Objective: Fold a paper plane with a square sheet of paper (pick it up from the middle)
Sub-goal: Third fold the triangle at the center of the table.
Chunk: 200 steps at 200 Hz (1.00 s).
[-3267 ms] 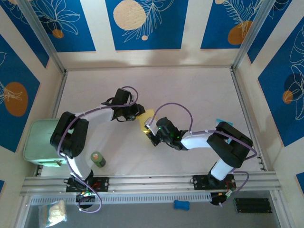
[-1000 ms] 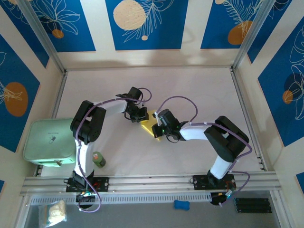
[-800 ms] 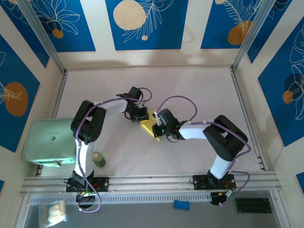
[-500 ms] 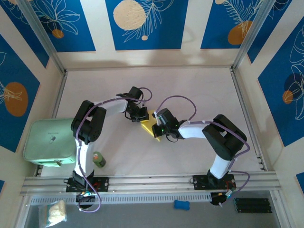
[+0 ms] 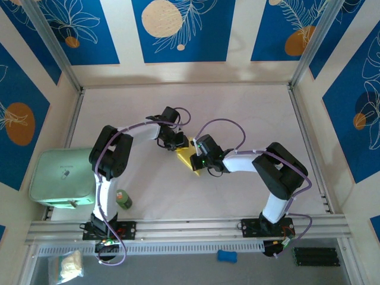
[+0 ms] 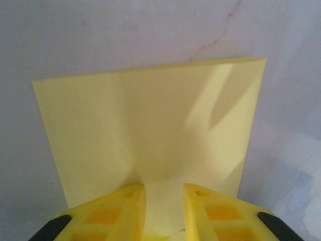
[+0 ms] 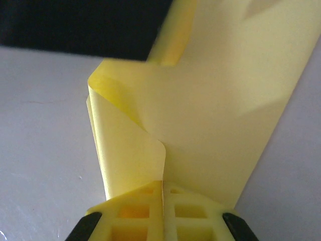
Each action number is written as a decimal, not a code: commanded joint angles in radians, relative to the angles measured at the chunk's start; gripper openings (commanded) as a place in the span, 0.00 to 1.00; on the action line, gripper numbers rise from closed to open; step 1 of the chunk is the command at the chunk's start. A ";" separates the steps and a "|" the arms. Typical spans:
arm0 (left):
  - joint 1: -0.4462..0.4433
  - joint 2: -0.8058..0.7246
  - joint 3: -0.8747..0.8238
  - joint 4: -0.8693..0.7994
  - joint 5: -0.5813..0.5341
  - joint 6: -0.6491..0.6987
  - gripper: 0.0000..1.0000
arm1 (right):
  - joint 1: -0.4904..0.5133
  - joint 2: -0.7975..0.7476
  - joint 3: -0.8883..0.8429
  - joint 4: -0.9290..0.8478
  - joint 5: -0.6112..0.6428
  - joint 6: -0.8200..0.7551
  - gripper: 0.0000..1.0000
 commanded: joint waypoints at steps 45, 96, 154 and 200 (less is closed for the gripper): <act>-0.005 0.029 0.037 0.010 -0.032 -0.008 0.26 | -0.009 0.017 0.009 -0.029 -0.030 0.006 0.00; -0.006 0.059 0.042 -0.046 -0.064 0.010 0.13 | -0.021 0.004 0.016 -0.023 -0.075 0.003 0.00; -0.005 0.075 0.034 -0.075 -0.060 0.040 0.07 | -0.027 0.004 0.035 -0.047 -0.089 -0.012 0.00; -0.005 0.078 0.036 -0.073 -0.054 0.044 0.06 | -0.034 0.008 0.046 -0.058 -0.085 -0.015 0.00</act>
